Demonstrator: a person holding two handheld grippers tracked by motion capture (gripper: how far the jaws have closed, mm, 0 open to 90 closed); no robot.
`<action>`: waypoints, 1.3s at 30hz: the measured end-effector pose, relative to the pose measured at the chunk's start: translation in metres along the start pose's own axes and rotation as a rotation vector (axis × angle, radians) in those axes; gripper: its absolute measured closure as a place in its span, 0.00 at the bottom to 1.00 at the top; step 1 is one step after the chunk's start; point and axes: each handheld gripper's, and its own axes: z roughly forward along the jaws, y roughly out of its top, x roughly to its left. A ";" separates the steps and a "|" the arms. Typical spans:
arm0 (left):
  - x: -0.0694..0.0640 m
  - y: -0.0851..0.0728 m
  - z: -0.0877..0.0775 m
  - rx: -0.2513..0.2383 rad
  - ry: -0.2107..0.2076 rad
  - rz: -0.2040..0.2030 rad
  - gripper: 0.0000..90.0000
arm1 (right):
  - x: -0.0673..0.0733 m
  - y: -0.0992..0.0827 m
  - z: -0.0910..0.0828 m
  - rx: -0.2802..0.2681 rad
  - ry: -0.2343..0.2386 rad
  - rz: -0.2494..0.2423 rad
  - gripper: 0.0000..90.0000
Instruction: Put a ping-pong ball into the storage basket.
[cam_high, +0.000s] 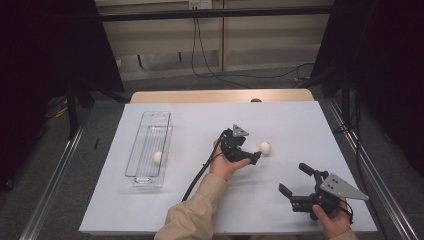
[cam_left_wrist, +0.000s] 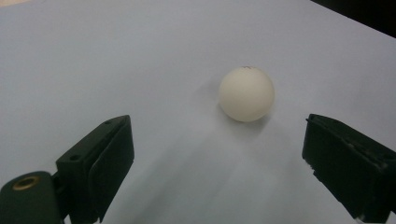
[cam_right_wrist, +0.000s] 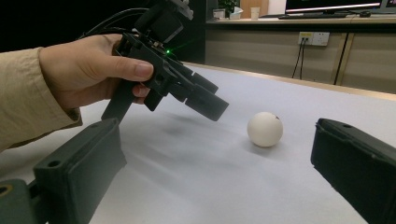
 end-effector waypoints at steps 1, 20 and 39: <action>0.000 0.000 0.001 0.001 -0.002 -0.002 0.10 | 0.000 0.000 0.000 0.001 0.000 0.000 0.02; 0.001 0.002 0.011 -0.006 0.008 0.013 0.14 | 0.000 0.000 0.000 -0.001 0.001 -0.002 0.02; -0.003 0.007 0.023 0.006 -0.016 0.009 0.17 | 0.000 0.000 0.000 -0.002 0.002 -0.002 0.02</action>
